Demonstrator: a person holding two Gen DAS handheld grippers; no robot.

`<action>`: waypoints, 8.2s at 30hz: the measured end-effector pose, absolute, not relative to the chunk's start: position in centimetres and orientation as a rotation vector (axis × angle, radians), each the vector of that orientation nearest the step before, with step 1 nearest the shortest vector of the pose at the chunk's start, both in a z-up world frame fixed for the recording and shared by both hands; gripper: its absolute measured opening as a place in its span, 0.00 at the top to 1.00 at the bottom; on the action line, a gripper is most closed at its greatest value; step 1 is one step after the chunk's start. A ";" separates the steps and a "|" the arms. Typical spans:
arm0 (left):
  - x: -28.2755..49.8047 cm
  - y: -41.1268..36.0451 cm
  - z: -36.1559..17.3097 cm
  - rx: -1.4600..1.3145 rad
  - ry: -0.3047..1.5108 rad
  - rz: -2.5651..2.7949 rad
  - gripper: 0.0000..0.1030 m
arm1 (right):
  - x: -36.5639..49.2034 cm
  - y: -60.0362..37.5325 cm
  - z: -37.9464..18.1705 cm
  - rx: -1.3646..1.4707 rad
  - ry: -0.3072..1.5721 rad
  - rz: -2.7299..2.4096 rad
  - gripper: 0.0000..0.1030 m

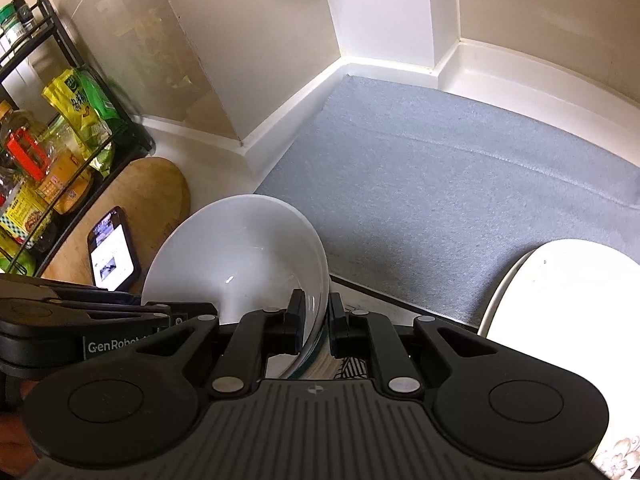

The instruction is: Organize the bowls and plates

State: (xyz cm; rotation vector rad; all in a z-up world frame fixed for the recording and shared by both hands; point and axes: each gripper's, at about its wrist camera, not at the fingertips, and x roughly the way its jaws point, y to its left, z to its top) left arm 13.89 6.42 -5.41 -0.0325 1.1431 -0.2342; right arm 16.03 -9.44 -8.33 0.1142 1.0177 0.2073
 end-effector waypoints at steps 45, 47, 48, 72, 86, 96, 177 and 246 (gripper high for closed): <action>14.2 7.4 -4.1 0.019 1.088 -0.319 0.77 | 17.1 -8.0 -10.1 0.032 1.038 0.200 0.80; 14.2 7.5 -4.0 0.021 1.087 -0.334 0.75 | 17.2 -8.0 -10.1 0.033 1.038 0.201 0.80; 14.2 7.6 -3.9 0.022 1.086 -0.341 0.74 | 17.2 -8.0 -10.2 0.033 1.038 0.201 0.80; 15.7 10.5 -7.1 -0.190 1.119 -0.338 0.00 | 16.6 -10.0 -10.0 0.149 1.056 0.137 0.30; 17.3 11.9 -11.1 -0.347 1.215 -0.263 0.00 | 17.1 -10.7 -12.9 0.274 1.164 0.150 0.30; 18.0 11.7 -12.8 -0.344 1.254 -0.255 0.00 | 17.6 -10.9 -14.5 0.319 1.215 0.147 0.11; 19.2 11.9 -12.5 -0.403 1.209 -0.381 0.36 | 19.2 -10.2 -15.7 0.388 1.237 0.346 0.19; 19.8 9.8 -14.1 -0.599 1.265 -0.472 0.33 | 20.6 -14.8 -13.9 0.502 1.271 0.177 0.34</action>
